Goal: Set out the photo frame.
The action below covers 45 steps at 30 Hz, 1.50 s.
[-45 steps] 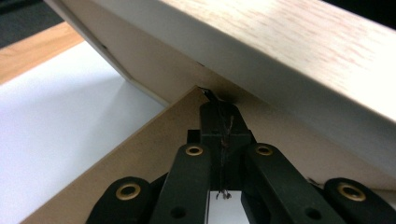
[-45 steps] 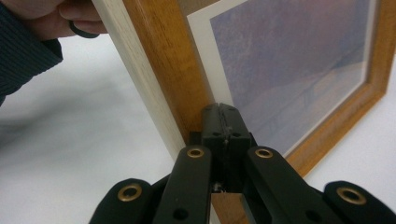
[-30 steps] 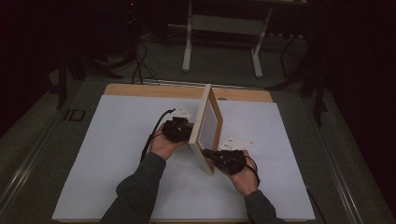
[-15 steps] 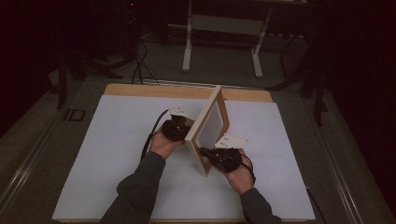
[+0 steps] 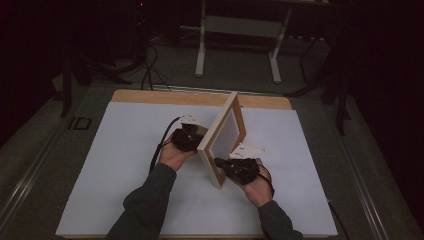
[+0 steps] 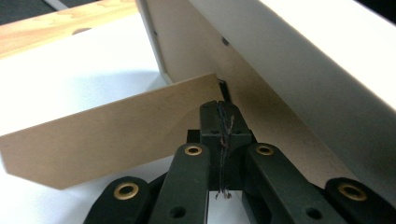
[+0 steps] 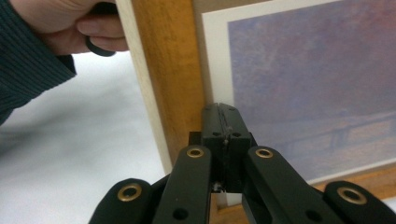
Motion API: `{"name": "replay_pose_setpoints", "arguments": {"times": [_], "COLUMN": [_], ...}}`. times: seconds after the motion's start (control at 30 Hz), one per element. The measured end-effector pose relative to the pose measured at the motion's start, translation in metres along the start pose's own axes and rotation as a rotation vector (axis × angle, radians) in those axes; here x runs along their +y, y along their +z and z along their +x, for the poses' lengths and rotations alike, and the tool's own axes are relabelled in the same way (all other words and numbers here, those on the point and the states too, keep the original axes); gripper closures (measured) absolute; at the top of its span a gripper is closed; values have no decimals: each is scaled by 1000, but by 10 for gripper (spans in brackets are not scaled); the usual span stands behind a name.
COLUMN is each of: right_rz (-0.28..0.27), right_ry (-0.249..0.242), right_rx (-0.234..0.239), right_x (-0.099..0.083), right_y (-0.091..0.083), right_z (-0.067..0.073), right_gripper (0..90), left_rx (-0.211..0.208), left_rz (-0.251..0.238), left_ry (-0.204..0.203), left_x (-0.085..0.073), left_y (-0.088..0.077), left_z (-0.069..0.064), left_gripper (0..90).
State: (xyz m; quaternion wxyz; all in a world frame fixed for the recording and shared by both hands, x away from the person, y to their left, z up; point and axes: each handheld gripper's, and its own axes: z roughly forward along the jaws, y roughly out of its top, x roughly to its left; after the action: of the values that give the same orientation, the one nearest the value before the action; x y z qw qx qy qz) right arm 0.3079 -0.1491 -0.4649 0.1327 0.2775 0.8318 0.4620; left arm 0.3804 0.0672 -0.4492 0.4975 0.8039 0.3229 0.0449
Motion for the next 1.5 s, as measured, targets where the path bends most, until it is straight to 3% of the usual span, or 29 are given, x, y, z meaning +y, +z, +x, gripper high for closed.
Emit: {"name": "replay_pose_setpoints", "arguments": {"times": [0.23,0.37,0.53,0.83,1.37,1.5], "right_rz": [8,30,51,56,66,66], "right_ry": [17,30,37,42,72,79], "right_rx": [-27,-30,-35,-59,-88,-98], "right_x": [-3,-6,-10,-12,-17,-19], "right_y": [-8,-9,-8,-14,-21,-23], "right_z": [-10,-16,-20,-28,-42,-46], "right_gripper": [900,872,856,812,735,712], "left_rx": [67,108,127,97,106,107], "left_rz": [-20,-21,-25,-28,-34,-39], "left_ry": [-14,0,14,-12,-33,-31], "left_x": [-2,-3,-6,-17,-35,-39], "left_y": [-14,-22,-31,-48,-66,-70], "left_z": [0,-3,-8,-5,-10,-14], "left_gripper": [830,804,759,686,556,481]}}
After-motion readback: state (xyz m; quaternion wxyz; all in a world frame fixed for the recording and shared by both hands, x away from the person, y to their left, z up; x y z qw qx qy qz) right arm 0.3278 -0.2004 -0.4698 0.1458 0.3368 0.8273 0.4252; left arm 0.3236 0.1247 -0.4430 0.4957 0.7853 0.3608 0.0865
